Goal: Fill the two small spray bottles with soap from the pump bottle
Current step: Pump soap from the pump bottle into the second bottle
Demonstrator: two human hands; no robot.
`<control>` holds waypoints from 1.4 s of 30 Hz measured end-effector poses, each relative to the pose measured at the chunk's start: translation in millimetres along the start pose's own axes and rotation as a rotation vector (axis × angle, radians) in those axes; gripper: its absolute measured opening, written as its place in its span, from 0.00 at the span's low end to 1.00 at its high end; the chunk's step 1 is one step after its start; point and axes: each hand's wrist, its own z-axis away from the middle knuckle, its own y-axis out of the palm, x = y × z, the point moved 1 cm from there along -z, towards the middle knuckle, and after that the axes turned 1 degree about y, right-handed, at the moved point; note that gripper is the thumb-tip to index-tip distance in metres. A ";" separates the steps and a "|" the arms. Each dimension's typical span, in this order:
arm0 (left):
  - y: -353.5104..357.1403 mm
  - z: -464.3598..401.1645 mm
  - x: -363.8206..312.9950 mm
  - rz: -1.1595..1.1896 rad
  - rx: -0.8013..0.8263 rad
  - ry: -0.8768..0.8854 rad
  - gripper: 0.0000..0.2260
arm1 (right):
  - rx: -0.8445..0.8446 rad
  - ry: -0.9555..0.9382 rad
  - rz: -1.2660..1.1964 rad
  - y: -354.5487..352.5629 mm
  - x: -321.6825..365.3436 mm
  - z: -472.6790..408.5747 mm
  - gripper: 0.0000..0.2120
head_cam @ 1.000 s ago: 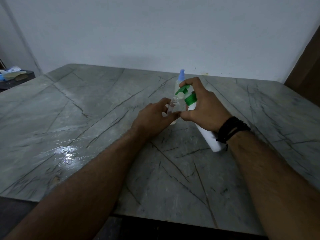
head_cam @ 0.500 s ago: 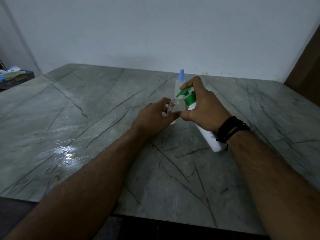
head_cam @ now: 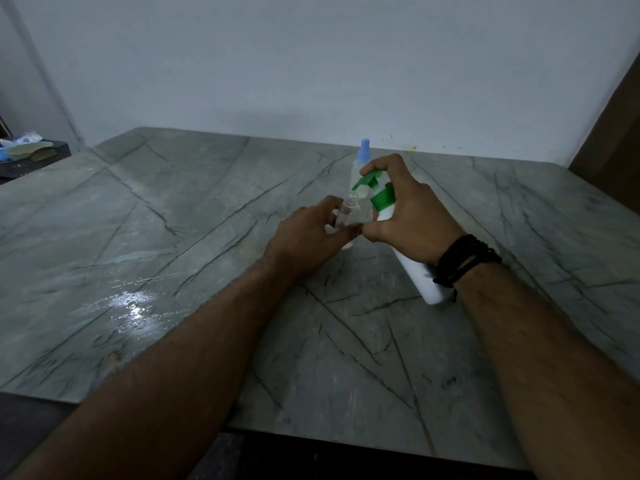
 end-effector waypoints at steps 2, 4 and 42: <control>-0.1 0.3 -0.3 -0.001 -0.001 0.003 0.23 | 0.000 -0.005 0.002 0.2 0.7 -0.4 0.33; -0.4 0.4 -0.6 -0.002 -0.001 0.001 0.23 | 0.006 -0.003 -0.002 -0.1 1.1 -1.0 0.32; -0.8 0.9 -3.0 -0.011 -0.005 0.002 0.24 | 0.011 0.011 0.003 -0.6 0.3 -0.7 0.30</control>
